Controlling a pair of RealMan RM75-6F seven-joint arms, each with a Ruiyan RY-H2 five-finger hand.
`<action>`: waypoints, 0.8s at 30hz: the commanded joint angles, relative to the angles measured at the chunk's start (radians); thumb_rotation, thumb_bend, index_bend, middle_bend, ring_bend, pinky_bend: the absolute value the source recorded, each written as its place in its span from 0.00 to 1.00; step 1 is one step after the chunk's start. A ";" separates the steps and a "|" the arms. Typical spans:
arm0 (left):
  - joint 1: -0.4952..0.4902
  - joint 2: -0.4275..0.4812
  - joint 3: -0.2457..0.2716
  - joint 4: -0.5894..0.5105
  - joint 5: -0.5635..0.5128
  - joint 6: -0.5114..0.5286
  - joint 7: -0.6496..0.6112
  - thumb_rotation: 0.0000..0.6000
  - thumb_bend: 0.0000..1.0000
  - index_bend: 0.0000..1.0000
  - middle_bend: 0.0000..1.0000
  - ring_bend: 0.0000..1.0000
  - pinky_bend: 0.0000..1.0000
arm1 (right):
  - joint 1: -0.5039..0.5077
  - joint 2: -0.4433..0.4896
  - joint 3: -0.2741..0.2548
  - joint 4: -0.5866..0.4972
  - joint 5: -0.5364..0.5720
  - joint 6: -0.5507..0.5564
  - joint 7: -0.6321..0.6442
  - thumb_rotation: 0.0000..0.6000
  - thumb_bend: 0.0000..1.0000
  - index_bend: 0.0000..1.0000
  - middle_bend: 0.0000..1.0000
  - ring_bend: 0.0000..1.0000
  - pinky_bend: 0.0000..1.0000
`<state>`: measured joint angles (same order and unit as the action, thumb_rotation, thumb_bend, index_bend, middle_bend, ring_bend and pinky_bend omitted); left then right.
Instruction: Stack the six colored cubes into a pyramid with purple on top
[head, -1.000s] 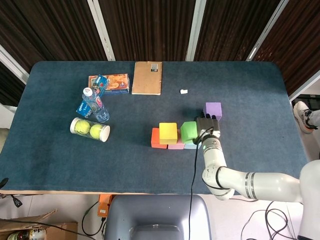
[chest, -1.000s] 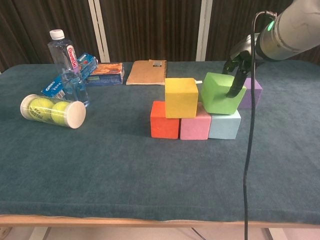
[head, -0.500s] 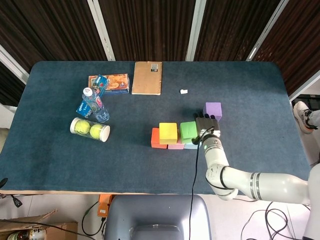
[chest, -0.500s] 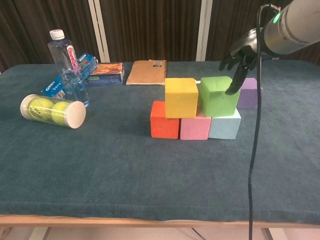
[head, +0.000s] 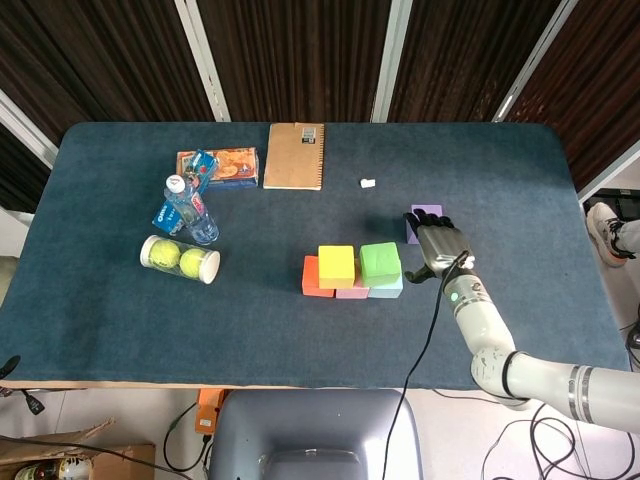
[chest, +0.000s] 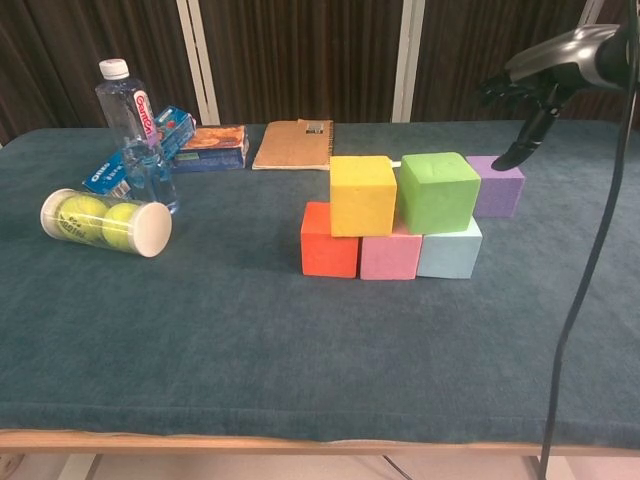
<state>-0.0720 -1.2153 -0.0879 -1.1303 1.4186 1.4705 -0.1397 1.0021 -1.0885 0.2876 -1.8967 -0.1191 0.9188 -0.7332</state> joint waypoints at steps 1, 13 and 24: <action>-0.002 -0.003 -0.001 -0.009 -0.006 -0.006 0.014 0.95 0.16 0.11 0.05 0.00 0.09 | -0.042 -0.001 -0.033 0.057 -0.107 -0.106 0.084 1.00 0.15 0.05 0.00 0.00 0.00; -0.013 -0.011 -0.004 -0.033 -0.017 -0.027 0.066 0.96 0.16 0.11 0.05 0.00 0.09 | -0.223 -0.061 0.056 0.291 -0.542 -0.439 0.531 1.00 0.14 0.09 0.00 0.00 0.00; -0.011 -0.005 -0.015 -0.056 -0.042 -0.031 0.101 0.96 0.16 0.11 0.05 0.00 0.09 | -0.249 -0.125 0.134 0.447 -0.840 -0.631 0.774 1.00 0.14 0.10 0.00 0.00 0.00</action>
<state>-0.0832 -1.2217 -0.1018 -1.1838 1.3774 1.4388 -0.0411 0.7592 -1.1984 0.4047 -1.4784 -0.9125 0.3101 0.0116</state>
